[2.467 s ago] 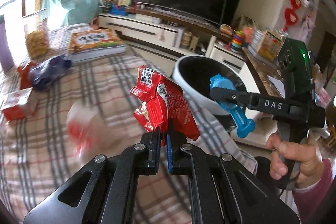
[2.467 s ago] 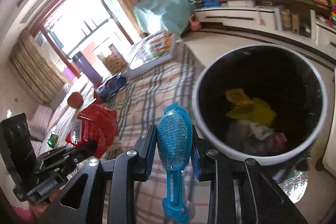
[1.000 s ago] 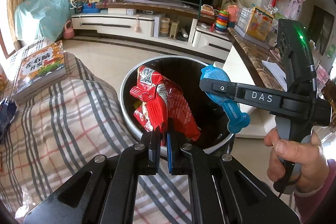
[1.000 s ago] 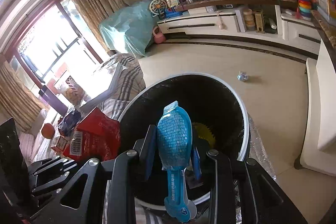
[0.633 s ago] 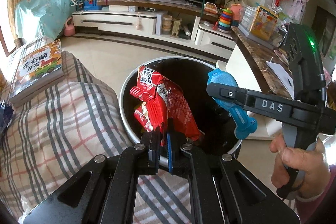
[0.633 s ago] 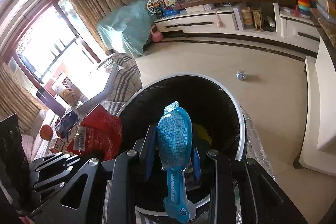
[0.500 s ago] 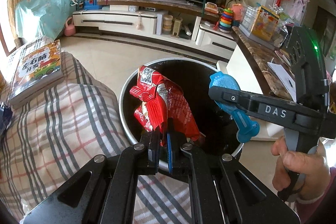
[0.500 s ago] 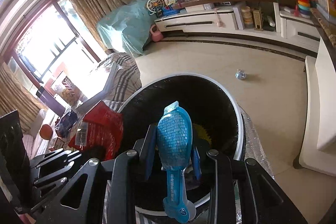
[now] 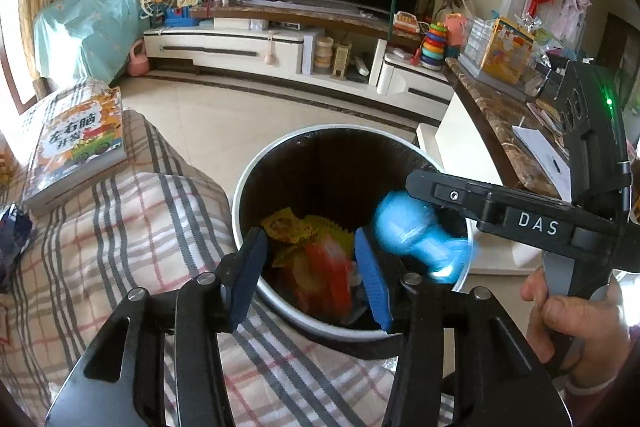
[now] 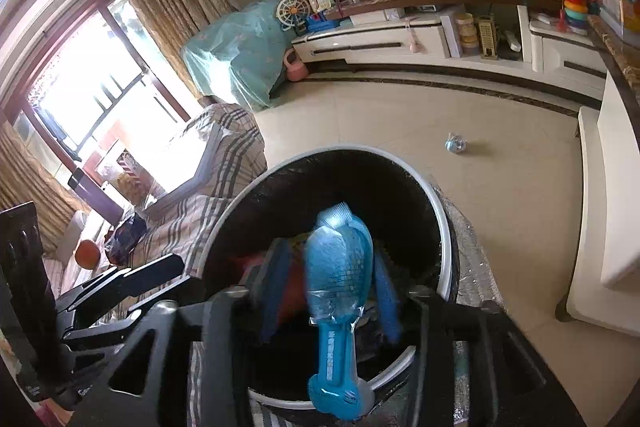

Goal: Collect trash
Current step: 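Move both tools back over the table toward the white tissue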

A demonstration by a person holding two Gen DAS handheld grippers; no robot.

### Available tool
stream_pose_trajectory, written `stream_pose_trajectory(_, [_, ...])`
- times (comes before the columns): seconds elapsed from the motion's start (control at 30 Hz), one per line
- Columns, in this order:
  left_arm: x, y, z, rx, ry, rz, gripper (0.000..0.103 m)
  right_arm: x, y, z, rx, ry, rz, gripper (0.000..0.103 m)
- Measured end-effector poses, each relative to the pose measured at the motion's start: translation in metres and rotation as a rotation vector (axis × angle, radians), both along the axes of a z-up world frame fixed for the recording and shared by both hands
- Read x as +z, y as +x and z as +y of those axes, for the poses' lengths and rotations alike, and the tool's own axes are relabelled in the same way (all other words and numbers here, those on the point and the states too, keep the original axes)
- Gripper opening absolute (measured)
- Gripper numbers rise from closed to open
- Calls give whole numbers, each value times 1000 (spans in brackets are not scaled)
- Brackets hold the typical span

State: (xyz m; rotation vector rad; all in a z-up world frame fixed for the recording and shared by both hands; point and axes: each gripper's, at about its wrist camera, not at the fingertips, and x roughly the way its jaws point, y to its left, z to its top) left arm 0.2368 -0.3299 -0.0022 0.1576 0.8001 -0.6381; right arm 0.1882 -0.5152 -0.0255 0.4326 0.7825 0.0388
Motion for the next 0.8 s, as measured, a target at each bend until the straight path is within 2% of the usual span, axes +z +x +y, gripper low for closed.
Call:
stream_pose_trajectory(0.13, [4,-12,15,17,-16,-13,52,7,-8,2,-6,1,-25,60])
stream_pose_trajectory(0.2, [6,-19,24,31,-28,-20,55,12,-14,6,-13,-6,-43,73])
stream_pose_trajectory(0.3, [7,-29,41,51,-40,-25,57,16,-24,17,-16,-11,-64,85])
stream_pose_trajectory(0.4, [8,-41,65,77,-69,-18,58,17,-33,30,-12,-13,-69,90])
stream_pose_trajectory(0.67, [2,-68,127,158,-113,12,58,18,-52,81,43,-9,-101,92])
stream_pose_trajectory(0.8, [-6,-78,157,202,-109,26,58,10,-55,106,80,2,-88,92])
